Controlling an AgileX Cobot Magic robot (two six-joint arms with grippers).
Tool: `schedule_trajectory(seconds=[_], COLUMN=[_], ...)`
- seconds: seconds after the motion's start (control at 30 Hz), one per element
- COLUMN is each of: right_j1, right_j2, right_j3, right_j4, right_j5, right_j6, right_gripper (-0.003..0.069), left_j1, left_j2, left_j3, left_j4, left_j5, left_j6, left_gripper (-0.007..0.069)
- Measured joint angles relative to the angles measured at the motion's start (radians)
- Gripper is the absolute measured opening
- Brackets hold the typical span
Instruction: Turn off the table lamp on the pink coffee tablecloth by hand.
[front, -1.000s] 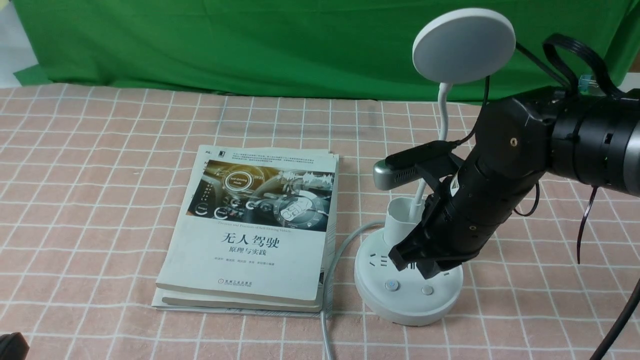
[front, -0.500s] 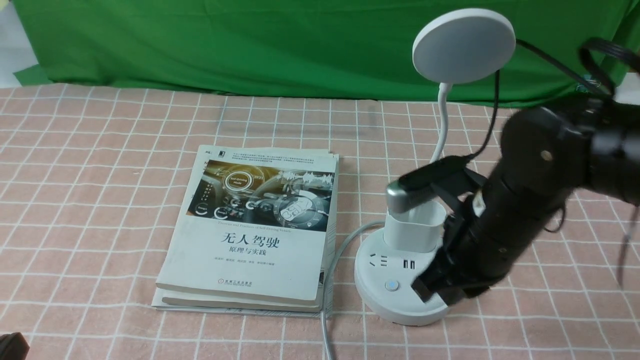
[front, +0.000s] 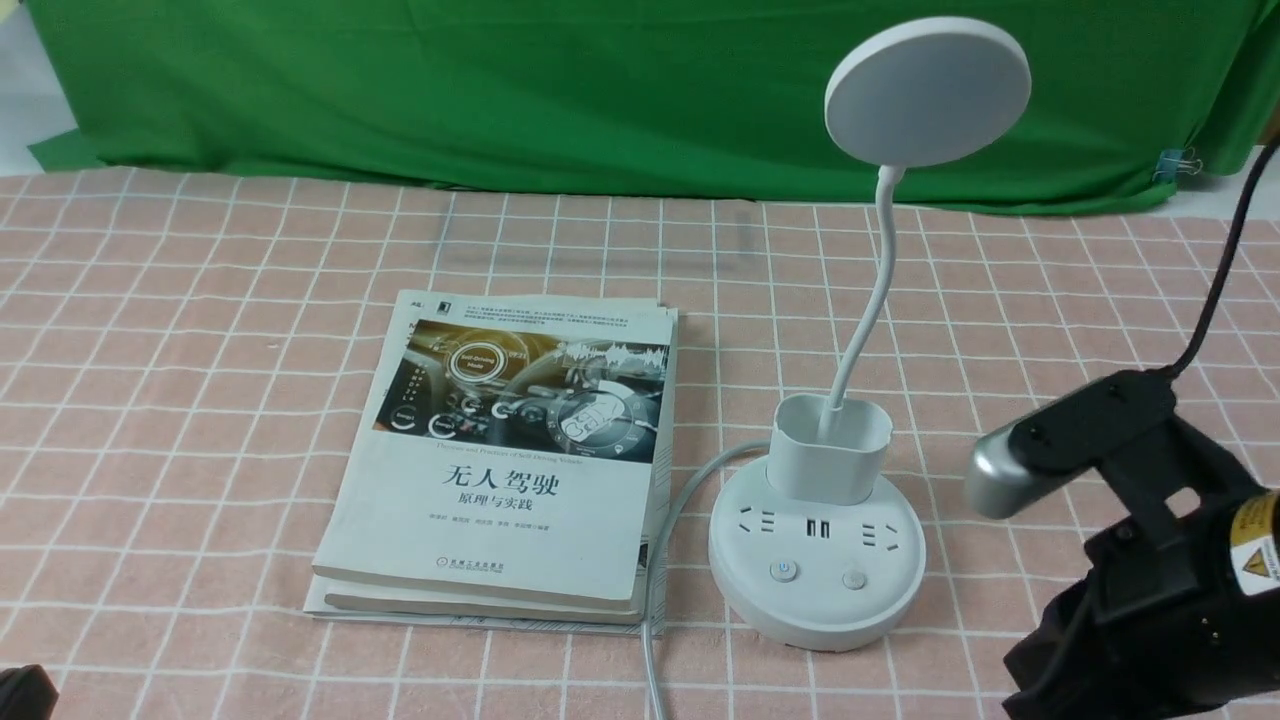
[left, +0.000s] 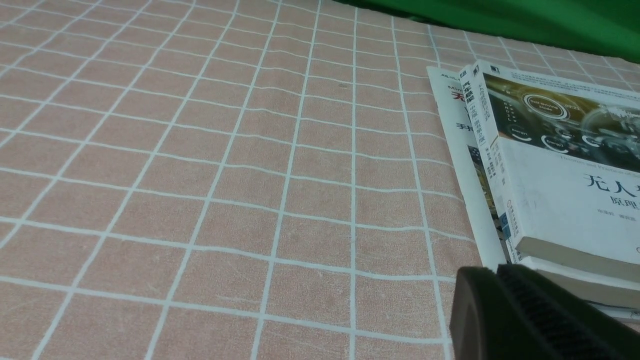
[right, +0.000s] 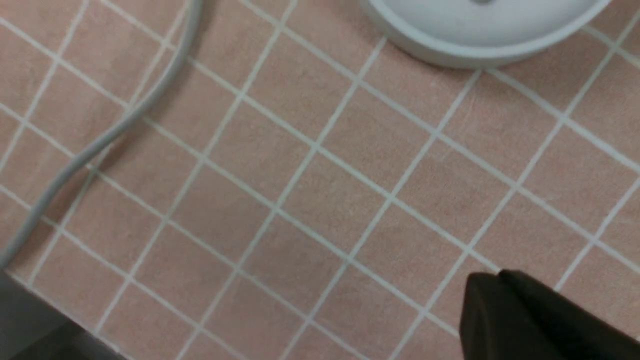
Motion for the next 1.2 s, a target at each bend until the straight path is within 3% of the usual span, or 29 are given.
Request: schedule_trajectory(seconds=[0.3,0.37,0.63,0.8,0.97,1.2], right_j1=[-0.001,-0.017,-0.262,-0.460,-0.555,-0.573], right_j2=[-0.131,-0.189,-0.527,-0.867,-1.090,-1.156], right_j3=[0.009,0.034,0.395,0.719,0.808,0.808], right_j4=[-0.034,-0.038,-0.045,-0.046,-0.049,-0.086], right_j5=[-0.090,-0.125,-0.398,-0.615,-0.610,-0.533], right_j6=[0.008,0.009,-0.027,-0.027,-0.027,-0.031], right_gripper=[0.0074,0.0049,0.0034,0.0034,0.0034,0.0034], left_j1=[0.000,0.000,0.000,0.000,0.000,0.000], left_j2=[0.000,0.000,0.000,0.000,0.000,0.000], left_j3=[0.000,0.000,0.000,0.000,0.000,0.000], left_j4=[0.000,0.000,0.001,0.001,0.001,0.003], left_j5=[0.000,0.000,0.000,0.000,0.000,-0.001], left_j6=[0.000,0.000,0.000,0.000,0.000,0.000], left_gripper=[0.0006,0.0006,0.0006,0.0006,0.0006,0.0006])
